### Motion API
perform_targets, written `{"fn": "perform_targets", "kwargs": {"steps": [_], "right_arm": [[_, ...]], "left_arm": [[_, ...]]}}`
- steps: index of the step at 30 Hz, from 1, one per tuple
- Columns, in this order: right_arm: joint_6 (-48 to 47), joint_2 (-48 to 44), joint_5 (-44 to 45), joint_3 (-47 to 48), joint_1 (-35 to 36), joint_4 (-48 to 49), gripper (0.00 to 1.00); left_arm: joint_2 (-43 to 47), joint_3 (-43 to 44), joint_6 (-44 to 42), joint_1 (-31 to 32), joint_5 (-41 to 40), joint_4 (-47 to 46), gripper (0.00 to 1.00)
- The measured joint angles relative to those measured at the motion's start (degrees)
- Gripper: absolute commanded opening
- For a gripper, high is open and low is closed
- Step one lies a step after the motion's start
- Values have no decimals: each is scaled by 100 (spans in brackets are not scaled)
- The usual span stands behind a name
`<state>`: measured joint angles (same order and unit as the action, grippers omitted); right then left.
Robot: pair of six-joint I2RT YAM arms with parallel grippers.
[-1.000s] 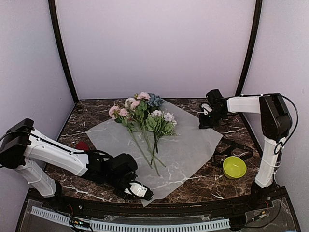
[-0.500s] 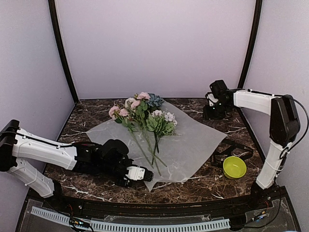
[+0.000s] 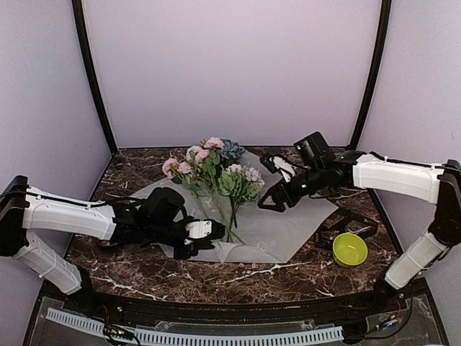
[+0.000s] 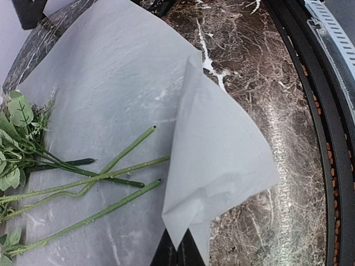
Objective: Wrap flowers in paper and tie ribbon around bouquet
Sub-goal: Pass from the left arm to the right
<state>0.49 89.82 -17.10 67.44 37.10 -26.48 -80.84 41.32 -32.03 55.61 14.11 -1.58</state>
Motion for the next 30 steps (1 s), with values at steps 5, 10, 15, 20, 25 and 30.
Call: {"fn": "perform_targets", "kwargs": {"steps": [5, 10, 15, 20, 25, 30], "right_arm": [[114, -544, -1788, -1091, 514, 1132, 79], [326, -280, -2225, -1740, 901, 1711, 79], [487, 92, -2155, -1971, 1067, 2065, 67], [782, 551, -2050, -2048, 1119, 2527, 11], [960, 750, -1965, -2048, 1134, 2675, 0], [994, 750, -1731, -2035, 1134, 2638, 0]], "left_arm": [[-116, 0, 142, -195, 149, -61, 0], [-201, 2, 188, -275, 269, -92, 0], [-251, 26, 203, -302, 328, -140, 0], [-258, 63, 232, -308, 391, -166, 0], [-258, 63, 278, -339, 391, -164, 23], [94, -164, 472, -339, 378, -463, 69]]}}
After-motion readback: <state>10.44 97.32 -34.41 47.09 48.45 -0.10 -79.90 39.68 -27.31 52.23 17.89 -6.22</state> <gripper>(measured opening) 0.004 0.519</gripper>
